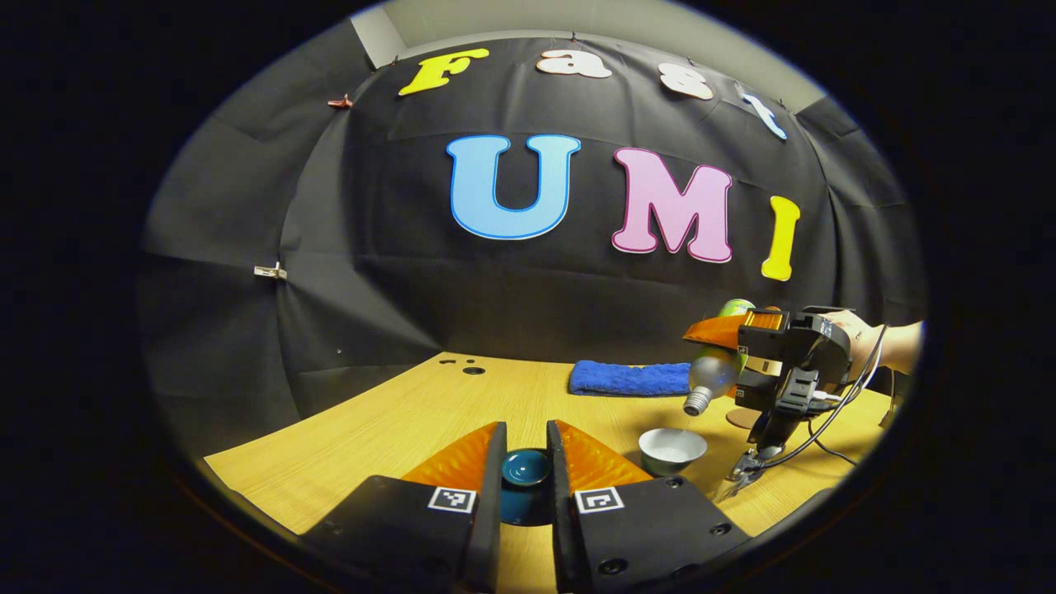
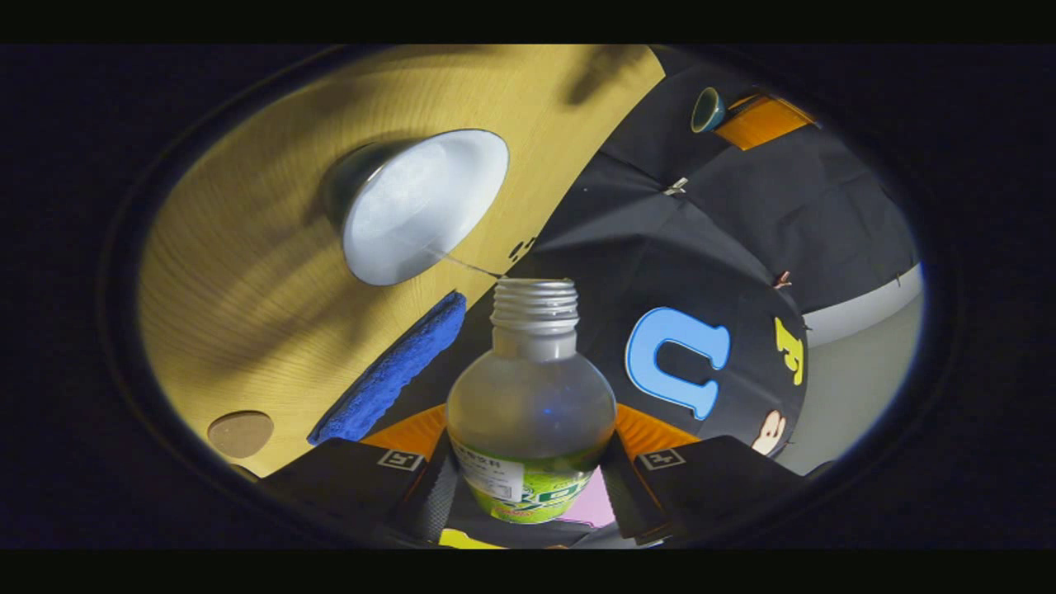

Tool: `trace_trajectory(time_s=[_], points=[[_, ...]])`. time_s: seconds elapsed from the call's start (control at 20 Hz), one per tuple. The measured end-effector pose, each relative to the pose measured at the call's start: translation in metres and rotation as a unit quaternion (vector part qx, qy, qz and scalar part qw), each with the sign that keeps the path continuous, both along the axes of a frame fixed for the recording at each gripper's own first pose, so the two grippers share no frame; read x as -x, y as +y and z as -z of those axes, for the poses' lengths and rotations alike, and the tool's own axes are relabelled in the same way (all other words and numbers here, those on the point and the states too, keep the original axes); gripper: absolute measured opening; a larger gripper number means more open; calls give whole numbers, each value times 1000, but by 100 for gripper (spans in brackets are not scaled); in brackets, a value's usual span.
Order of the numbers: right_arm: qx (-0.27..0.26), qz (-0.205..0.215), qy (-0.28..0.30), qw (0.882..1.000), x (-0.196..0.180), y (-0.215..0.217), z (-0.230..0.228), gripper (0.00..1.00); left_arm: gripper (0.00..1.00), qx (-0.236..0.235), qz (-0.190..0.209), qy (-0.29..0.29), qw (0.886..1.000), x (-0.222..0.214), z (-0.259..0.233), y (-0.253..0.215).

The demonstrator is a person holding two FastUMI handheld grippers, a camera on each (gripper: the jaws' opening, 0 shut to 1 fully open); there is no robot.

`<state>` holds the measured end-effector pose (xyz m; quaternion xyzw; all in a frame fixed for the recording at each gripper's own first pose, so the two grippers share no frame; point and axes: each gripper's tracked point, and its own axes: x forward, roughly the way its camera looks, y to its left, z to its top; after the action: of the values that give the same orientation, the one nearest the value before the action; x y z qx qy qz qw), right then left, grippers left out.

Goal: Open the teacup lid with one hand, grasp the water bottle and pour water into the teacup with the other hand; after pouring, place the water bottle on the coaster and then close the teacup lid.

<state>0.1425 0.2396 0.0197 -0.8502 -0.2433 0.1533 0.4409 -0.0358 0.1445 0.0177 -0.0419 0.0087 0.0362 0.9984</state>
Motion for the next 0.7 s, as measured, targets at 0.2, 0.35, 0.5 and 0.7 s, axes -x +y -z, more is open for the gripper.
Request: trace_trajectory(time_s=[0.2,0.35,0.5,0.7], points=[[2,-4,-2,1000,2,1,1,78,29,0,-2,3,1000,3,1,1],[3,-5,-3,1000,3,3,2,78,29,0,-5,3,1000,5,2,1],[1,-9,-2,1000,4,4,2,78,29,-6,-7,1,1000,8,-1,1],[8,-14,-1,1000,6,9,10,78,29,-4,-4,3,1000,9,3,-2]])
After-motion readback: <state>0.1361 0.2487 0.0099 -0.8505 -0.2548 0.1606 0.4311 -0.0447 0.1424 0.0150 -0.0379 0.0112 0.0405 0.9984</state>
